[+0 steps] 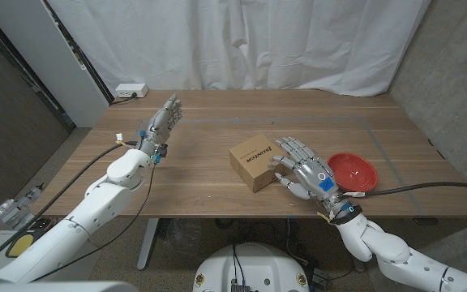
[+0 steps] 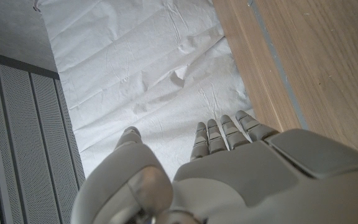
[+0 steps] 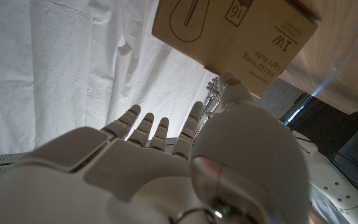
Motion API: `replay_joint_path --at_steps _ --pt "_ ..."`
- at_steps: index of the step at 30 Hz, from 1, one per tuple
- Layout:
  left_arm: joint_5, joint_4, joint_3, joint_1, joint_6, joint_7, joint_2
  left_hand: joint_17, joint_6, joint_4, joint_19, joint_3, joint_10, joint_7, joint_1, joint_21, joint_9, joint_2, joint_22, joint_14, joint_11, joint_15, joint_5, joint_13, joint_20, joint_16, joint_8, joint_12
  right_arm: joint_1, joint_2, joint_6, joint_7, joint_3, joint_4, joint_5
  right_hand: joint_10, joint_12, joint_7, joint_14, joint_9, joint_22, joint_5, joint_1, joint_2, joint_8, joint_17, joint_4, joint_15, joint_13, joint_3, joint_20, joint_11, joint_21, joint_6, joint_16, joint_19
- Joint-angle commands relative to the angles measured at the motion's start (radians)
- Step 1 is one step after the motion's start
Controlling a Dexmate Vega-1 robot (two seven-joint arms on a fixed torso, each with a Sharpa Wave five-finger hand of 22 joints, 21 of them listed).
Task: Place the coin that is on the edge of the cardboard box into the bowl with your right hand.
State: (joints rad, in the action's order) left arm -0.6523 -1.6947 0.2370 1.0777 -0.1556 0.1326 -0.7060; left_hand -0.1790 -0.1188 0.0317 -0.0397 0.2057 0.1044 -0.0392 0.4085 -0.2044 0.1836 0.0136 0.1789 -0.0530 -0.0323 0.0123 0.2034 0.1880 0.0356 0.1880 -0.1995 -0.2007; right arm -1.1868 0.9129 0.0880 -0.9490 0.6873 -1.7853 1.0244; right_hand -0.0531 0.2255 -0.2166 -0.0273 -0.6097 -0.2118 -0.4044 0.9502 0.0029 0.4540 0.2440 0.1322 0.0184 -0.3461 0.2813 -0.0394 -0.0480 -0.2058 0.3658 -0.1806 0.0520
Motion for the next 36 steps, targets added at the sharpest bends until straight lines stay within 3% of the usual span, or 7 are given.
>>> replay_joint_path --at_steps 1,12,36 --pt "-0.002 -0.003 -0.009 0.006 -0.006 -0.001 -0.005 -0.005 -0.008 0.001 0.002 -0.007 0.003 0.0 0.007 0.004 0.003 0.006 0.002 0.003 0.005 -0.003 -0.001 0.003 0.029 0.0 0.002 -0.001 0.023 -0.015 0.006 0.009 0.019 0.023 0.007 0.012 -0.003 -0.001 0.012 -0.003 -0.006 -0.007 0.005 -0.008 -0.004 0.004 -0.002 0.001 -0.004 -0.005 -0.014 -0.002 0.001 -0.013 -0.002 -0.011" --pt "-0.002 -0.008 -0.012 0.011 -0.004 0.004 -0.005 -0.005 -0.008 0.001 0.003 -0.008 0.001 0.0 0.008 0.004 0.003 0.006 0.002 0.004 0.004 -0.002 -0.001 0.003 0.029 0.0 0.002 0.0 0.036 -0.019 -0.006 0.005 0.031 0.04 -0.004 0.002 0.004 -0.001 0.01 -0.007 -0.007 -0.009 0.0 -0.009 0.004 0.004 -0.006 0.001 -0.005 -0.01 -0.015 -0.001 -0.002 -0.008 -0.008 -0.015" --pt "-0.001 -0.052 -0.041 0.06 -0.004 0.032 -0.019 -0.005 -0.007 0.001 0.004 -0.012 0.001 0.0 0.009 0.004 0.003 0.008 0.002 0.004 0.007 -0.002 -0.001 0.003 0.029 0.0 0.003 0.0 0.055 -0.017 -0.029 -0.004 0.039 0.058 -0.014 -0.064 0.039 -0.001 -0.015 -0.03 -0.008 -0.015 -0.002 0.005 0.062 0.005 -0.013 0.017 -0.01 -0.02 -0.025 -0.022 -0.02 0.068 -0.025 0.002"
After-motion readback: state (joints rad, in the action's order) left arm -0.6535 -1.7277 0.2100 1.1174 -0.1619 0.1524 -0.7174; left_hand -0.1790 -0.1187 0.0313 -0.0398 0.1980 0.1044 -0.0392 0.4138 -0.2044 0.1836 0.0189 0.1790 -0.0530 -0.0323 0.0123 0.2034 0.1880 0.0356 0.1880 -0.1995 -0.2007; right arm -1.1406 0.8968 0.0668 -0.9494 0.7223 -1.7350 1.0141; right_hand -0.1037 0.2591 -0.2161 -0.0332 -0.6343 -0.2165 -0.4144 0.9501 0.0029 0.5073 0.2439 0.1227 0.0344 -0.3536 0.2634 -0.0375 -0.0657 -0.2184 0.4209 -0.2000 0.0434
